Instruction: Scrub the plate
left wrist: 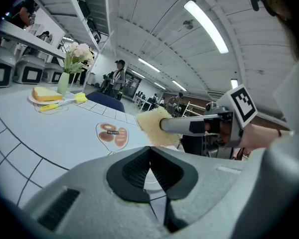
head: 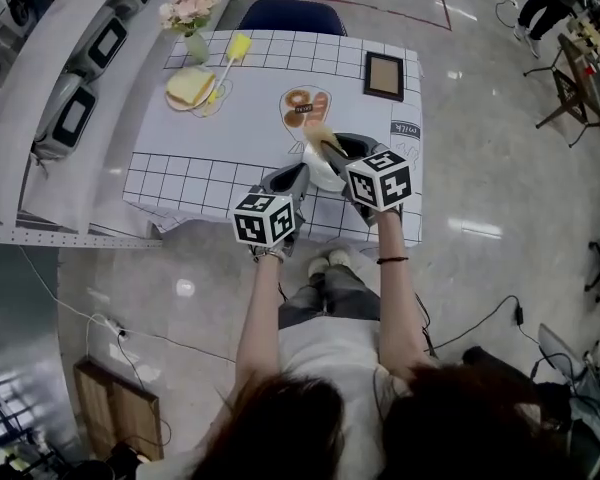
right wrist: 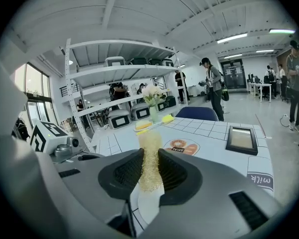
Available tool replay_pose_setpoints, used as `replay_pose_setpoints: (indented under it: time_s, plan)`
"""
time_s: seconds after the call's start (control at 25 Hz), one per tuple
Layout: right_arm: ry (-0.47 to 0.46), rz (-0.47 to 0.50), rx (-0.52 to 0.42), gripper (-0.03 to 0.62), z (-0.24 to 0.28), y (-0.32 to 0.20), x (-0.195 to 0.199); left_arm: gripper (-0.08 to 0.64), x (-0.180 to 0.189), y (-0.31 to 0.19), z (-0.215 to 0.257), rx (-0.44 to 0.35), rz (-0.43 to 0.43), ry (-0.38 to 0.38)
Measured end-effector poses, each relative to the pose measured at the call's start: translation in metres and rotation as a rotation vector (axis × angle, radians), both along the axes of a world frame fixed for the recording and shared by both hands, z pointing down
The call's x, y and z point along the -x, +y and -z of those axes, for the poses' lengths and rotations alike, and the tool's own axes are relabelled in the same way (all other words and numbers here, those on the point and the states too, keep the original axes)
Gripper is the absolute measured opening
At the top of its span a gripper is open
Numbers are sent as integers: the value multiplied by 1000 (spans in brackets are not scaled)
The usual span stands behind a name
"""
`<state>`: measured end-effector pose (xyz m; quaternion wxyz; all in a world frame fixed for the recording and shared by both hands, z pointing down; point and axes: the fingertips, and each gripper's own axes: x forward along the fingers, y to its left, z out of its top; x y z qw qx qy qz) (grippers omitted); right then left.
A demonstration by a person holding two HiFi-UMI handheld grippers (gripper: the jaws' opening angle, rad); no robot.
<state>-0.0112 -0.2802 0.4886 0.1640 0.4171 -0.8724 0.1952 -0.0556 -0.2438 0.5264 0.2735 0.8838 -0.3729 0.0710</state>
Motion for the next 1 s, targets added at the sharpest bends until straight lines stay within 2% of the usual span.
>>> replay_pose_setpoints:
  time_s: [0.48,1.0]
  plan:
    - [96,101,109,80,-36,-17,7,11,-1,-11,-19,84,49,25]
    - [133,159,178,80,-61,-28,5,11,-5,-16,-44,163,76,33]
